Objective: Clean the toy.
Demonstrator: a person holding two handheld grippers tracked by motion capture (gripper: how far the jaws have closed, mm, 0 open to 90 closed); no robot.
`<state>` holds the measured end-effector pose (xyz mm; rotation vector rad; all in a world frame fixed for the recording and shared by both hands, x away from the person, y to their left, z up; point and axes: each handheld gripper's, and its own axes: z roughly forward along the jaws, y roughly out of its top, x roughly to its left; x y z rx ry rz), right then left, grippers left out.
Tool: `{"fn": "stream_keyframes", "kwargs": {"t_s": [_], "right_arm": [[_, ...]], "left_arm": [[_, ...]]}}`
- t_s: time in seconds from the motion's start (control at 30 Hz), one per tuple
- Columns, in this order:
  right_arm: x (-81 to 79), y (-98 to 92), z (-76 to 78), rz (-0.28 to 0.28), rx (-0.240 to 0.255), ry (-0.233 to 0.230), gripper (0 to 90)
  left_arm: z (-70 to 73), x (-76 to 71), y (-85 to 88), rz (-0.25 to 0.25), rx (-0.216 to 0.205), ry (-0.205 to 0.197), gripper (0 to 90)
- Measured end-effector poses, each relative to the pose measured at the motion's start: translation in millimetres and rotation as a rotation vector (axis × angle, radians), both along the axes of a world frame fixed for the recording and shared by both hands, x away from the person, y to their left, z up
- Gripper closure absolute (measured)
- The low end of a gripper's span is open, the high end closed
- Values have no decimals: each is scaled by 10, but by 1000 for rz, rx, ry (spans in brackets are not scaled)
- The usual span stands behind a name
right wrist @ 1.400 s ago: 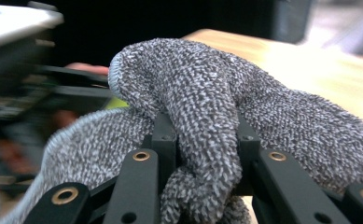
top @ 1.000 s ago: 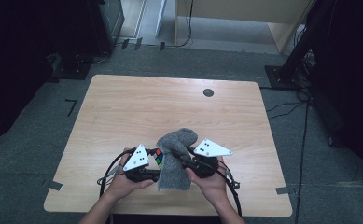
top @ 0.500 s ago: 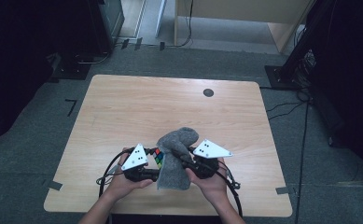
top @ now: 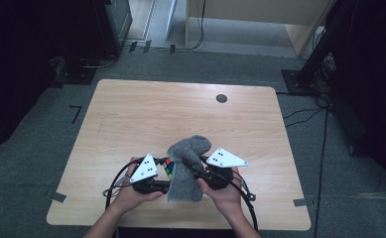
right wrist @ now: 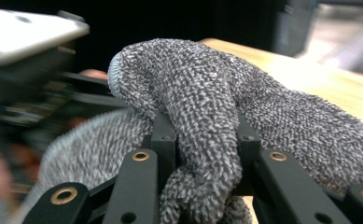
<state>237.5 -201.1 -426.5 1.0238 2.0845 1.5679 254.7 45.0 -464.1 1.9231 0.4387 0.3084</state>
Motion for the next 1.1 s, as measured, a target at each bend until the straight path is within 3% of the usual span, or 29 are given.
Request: {"fn": "stream_keyframes", "kwargs": {"t_s": [0.07,0.13,0.3,0.4,0.53,0.6,0.73,0.83,1.0,1.1], "right_arm": [[60,-92,-65,-43,13,42,704],[67,-119,-72,-53,21,54,704],[-57,55,40,54,33,-17,703],[-59,72,48,57,33,-16,703],[38,-74,-55,-22,43,26,706],[43,-95,-61,-33,41,32,706],[-52,8,34,36,54,-11,705],[-120,120,76,46,7,-57,705],[13,-46,-40,-43,21,15,705],[27,-78,-47,-52,25,29,705]], "left_arm": [[4,6,8,0,-3,0,341],[2,11,8,-1,-7,3,340],[-25,3,-28,-2,13,8,340],[-13,-10,-24,-5,5,-2,340],[8,-11,3,-10,-14,-5,340],[9,-7,4,-14,-23,0,340],[-15,-2,-27,-5,4,4,340],[-13,-15,-30,-6,7,-3,340],[20,-8,12,-3,-15,-5,340],[20,-3,15,-5,-25,1,340]]}}
